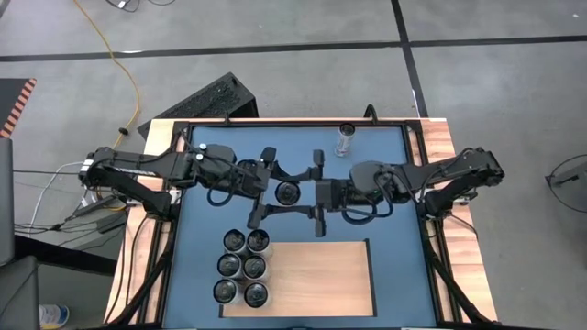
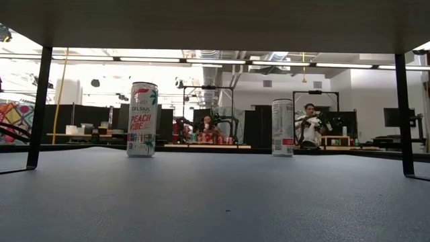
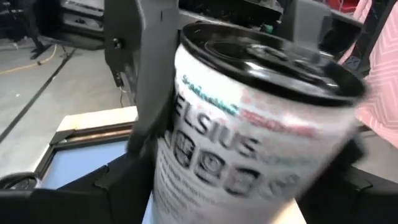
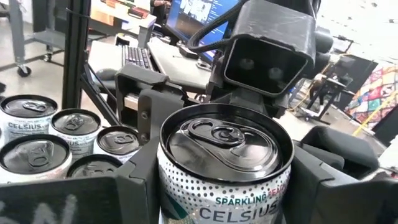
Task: Place canned beverage on shelf
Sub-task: Put the bottom right white pink soda can on the shelf
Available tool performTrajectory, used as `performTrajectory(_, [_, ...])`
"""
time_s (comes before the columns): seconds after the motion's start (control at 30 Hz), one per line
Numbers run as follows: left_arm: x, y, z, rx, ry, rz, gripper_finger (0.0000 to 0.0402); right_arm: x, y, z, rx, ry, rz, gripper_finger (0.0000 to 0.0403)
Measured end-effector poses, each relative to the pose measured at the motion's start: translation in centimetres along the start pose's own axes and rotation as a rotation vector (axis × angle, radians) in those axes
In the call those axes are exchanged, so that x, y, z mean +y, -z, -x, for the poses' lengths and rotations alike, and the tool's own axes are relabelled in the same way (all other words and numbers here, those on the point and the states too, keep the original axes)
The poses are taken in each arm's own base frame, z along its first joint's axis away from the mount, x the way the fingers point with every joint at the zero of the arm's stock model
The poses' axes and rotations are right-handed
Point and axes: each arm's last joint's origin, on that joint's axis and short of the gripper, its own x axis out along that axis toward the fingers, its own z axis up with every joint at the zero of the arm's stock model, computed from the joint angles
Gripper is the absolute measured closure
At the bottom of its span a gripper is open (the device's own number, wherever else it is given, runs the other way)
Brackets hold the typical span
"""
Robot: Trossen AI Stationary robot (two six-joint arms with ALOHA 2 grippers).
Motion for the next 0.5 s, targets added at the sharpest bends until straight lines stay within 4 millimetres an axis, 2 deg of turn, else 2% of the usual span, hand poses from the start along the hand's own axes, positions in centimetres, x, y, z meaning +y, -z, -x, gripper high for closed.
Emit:
performTrajectory(0.2, [-0.2, -0.6, 1.7, 0.003, 0.002, 0.072, 0.0078, -0.8, -0.6, 1.3, 0.0, 0.014, -0.018, 0.0186])
performTrajectory(0.37, [-0.4, -1.3, 3.9, 0.003, 0.027, 0.098, 0.0077, -1.4, -0.7, 2.7, 0.059, 0.026, -0.088, 0.0186])
performTrajectory(0.5, [-0.3, -1.9, 6.1, -0.008, 0.016, 0.104, 0.0077, -0.5, -0.4, 2.8, 0.105, 0.001, -0.134, 0.0186])
